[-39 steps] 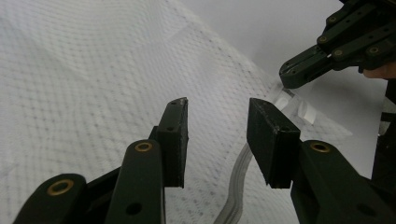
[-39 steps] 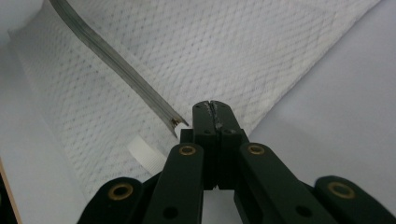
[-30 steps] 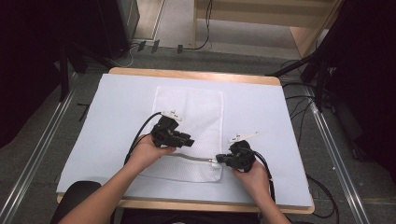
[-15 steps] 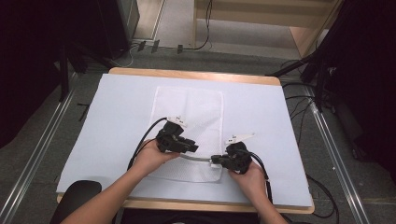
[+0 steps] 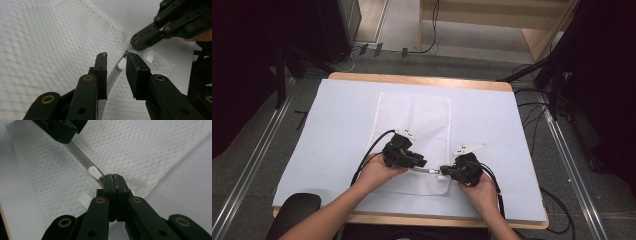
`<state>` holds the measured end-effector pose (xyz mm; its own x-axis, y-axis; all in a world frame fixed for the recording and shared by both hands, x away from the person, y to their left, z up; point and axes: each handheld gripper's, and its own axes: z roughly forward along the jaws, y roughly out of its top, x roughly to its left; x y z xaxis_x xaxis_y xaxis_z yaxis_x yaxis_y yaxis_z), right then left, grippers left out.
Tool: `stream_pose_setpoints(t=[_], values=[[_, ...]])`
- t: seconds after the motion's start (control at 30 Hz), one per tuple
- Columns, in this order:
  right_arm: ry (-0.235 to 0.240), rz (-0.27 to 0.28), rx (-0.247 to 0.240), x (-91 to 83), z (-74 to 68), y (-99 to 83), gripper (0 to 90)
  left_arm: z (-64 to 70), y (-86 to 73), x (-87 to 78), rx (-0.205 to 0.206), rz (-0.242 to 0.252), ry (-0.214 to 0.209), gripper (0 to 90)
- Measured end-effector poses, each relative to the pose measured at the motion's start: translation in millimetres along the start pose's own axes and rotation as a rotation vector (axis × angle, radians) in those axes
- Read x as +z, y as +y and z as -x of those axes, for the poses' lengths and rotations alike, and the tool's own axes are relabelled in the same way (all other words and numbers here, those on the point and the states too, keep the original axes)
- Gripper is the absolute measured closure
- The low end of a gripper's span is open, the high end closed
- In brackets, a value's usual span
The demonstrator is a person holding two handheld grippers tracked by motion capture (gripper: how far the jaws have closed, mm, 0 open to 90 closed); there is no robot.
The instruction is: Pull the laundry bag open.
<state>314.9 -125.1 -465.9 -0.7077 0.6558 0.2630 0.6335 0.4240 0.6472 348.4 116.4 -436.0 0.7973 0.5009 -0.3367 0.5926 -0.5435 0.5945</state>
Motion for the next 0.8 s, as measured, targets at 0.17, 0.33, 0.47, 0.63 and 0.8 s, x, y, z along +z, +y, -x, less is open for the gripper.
stream_pose_setpoints(t=[0.17,0.33,0.47,0.63,0.8], values=[[-0.012,-0.001,-0.025,3.2,2.2,-3.3,90.0,3.5,-1.3,12.6,-0.006,-0.026,-0.010,72.5],[-0.018,0.011,-0.046,3.5,1.0,-5.4,90.0,3.7,-2.7,25.0,-0.026,-0.053,-0.019,74.0],[-0.029,0.009,-0.052,3.4,-0.3,-5.5,90.0,5.3,-3.2,33.1,-0.036,-0.056,-0.026,75.2],[-0.030,0.011,-0.053,3.6,-0.7,-5.5,90.0,8.5,-3.0,38.6,-0.035,-0.056,-0.047,79.4],[-0.032,0.010,-0.053,3.6,-1.0,-5.4,90.0,9.7,-3.7,41.0,-0.049,-0.053,-0.046,82.5]])
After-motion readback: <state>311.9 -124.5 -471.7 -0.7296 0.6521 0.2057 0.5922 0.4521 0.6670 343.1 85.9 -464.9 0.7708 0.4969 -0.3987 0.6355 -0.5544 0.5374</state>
